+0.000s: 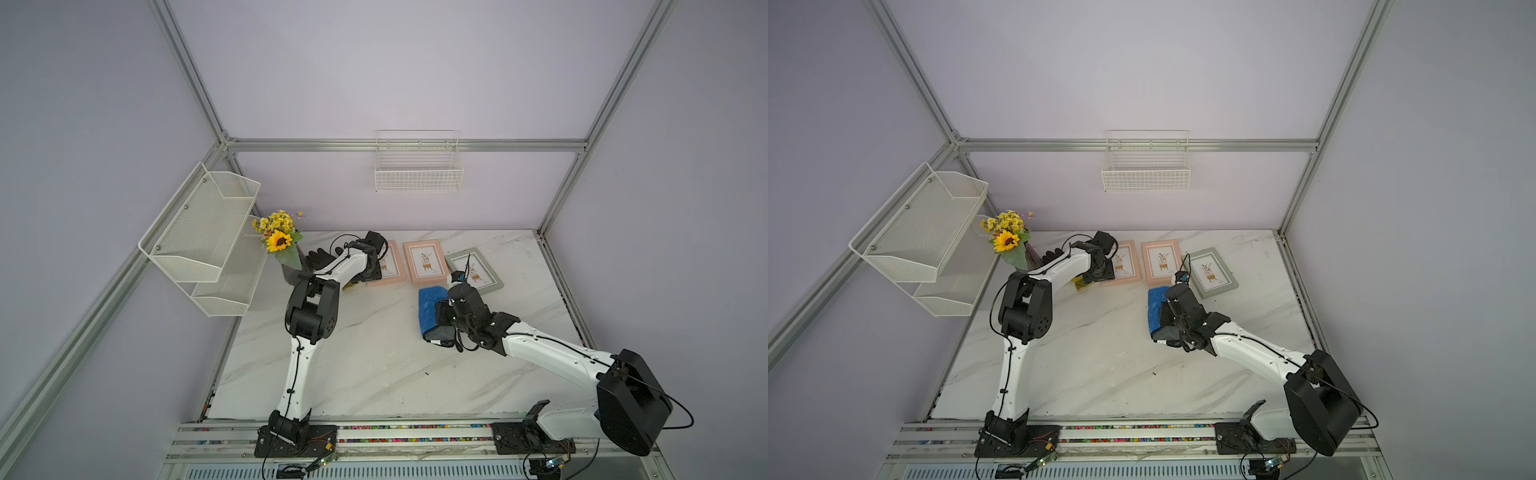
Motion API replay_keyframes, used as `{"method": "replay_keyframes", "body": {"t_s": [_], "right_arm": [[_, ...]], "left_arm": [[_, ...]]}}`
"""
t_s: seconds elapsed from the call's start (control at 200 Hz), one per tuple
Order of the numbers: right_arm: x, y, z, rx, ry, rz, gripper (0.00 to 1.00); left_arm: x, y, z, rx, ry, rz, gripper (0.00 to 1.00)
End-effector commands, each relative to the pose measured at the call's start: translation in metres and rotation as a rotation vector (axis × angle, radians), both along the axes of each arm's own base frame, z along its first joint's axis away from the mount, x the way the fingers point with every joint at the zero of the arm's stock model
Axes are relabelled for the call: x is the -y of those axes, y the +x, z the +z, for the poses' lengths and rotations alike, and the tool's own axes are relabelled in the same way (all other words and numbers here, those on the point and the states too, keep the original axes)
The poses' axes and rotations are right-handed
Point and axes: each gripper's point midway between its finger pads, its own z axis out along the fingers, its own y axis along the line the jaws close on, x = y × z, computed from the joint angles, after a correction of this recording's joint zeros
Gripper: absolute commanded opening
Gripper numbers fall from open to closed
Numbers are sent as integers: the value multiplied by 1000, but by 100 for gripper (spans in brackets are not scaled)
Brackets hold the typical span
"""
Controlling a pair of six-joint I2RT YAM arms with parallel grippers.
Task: Wipe the picture frame with a cloth
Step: Move the picture frame to the center of the board.
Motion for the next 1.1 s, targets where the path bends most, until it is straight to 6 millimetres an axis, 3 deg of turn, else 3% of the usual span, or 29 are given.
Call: {"method": "replay_keyframes", "body": {"t_s": [0.0, 0.5, 0.695, 0.905, 1.005, 1.095], "right_arm": [[2, 5, 10, 35, 8, -13, 17], [-5, 13, 7, 23, 0, -12, 17], [-5, 14, 10, 27, -2, -16, 17], [-5, 15, 11, 27, -8, -13, 17], [-5, 16, 14, 30, -10, -15, 17], [-5, 17, 16, 34, -10, -18, 17]], "left_arm": [[1, -23, 3, -44, -19, -21, 58], [9, -85, 22, 2, -17, -89, 43], [9, -108, 18, -15, -24, -112, 42], [28, -98, 40, 35, -97, -195, 42], [33, -94, 37, 27, -111, -194, 42], [24, -95, 28, -6, -78, -136, 43]]}}
